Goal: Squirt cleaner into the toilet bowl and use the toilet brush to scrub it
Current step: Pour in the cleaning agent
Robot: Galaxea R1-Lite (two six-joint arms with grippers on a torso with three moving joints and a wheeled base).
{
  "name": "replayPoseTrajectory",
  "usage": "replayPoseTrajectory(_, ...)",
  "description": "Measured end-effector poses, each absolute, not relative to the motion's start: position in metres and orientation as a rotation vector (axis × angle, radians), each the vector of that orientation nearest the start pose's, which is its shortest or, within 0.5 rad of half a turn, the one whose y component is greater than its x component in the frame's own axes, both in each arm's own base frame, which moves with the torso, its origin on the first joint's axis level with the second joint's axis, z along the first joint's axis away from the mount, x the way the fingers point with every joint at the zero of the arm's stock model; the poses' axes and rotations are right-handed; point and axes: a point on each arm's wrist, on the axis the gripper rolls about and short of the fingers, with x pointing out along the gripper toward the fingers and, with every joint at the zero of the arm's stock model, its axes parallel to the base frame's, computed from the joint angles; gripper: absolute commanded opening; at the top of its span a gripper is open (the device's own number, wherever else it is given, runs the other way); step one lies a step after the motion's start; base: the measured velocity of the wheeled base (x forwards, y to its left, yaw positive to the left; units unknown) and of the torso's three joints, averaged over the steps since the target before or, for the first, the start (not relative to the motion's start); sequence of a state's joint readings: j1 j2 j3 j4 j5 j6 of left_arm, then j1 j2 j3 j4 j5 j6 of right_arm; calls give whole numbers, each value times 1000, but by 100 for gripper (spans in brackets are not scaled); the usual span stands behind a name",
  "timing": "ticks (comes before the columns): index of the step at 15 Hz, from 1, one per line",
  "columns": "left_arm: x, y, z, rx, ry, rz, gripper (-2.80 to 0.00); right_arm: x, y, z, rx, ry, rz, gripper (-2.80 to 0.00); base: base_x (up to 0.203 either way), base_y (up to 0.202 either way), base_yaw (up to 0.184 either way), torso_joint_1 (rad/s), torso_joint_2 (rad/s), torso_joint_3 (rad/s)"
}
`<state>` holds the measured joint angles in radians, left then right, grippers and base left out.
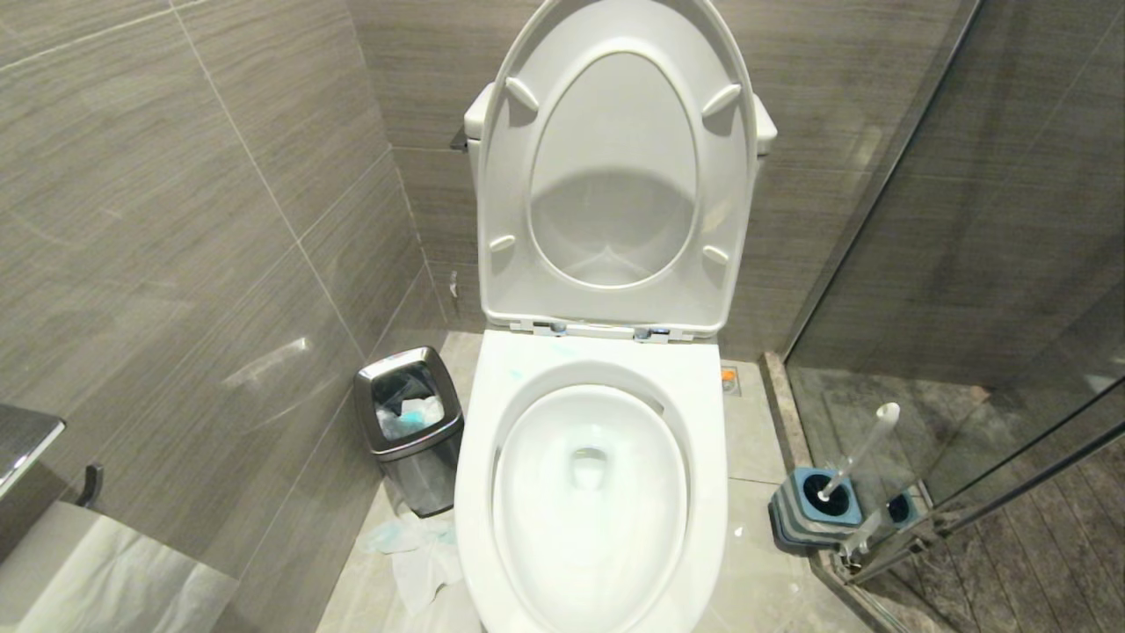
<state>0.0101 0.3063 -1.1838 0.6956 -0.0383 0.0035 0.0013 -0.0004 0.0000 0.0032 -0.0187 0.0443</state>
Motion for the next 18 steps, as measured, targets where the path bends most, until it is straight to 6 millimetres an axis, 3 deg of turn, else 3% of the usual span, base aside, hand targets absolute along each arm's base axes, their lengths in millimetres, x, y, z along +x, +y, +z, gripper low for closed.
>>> replayPoseTrajectory(11,-168,-3,225,58,-291,-41,-280,-23,0,75,44,2,-17,-280,0,0,0,0,0,0)
replayPoseTrajectory(14,-156,-2,214,50,-268,-43,-280,-23,0,75,44,2,-17,-280,0,0,0,0,0,0)
replayPoseTrajectory(18,-105,-2,190,63,-245,-41,-280,-23,0,75,44,2,-17,-280,0,0,0,0,0,0)
